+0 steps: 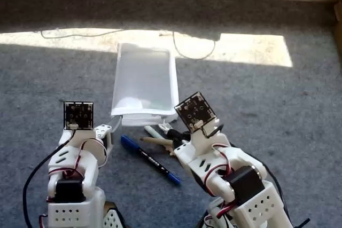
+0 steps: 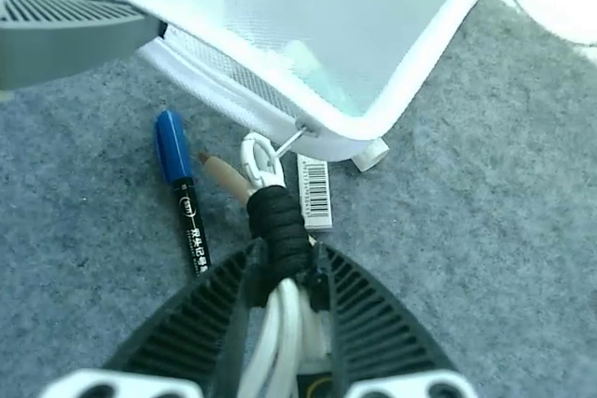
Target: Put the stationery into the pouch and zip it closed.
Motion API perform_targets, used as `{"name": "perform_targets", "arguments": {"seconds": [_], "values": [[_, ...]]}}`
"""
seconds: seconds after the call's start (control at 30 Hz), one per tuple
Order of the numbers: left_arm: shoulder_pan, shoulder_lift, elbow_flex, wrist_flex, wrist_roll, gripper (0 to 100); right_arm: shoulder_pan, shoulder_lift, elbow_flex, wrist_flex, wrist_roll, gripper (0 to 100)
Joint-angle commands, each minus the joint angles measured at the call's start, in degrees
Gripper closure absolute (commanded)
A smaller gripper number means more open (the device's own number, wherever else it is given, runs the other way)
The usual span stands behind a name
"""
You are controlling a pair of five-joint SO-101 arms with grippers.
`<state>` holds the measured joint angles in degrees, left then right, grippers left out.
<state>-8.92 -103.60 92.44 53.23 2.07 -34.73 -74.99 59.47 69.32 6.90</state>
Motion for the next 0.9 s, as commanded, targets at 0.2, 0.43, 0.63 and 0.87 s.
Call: {"name": "perform_targets", "arguments": {"seconds": [0.2,0.43,0.63,0.87], "values": [[4.6,-0.7,-0.4,-1.8,-0.1,71,-1.8,-1.2,-6.7,1.3,0.1,97.7],[4.5,-0.6,2.4,-7.4,-0.1,71,-2.0,-1.2,-10.4,4.0,1.6,97.7],[4.4,-0.6,4.4,-11.0,-0.1,73,-2.0,-1.2,-10.3,4.0,1.7,97.7],[2.3,-0.6,4.4,-11.1,-1.1,82,-2.0,-1.2,-10.3,4.0,1.7,97.7]]}}
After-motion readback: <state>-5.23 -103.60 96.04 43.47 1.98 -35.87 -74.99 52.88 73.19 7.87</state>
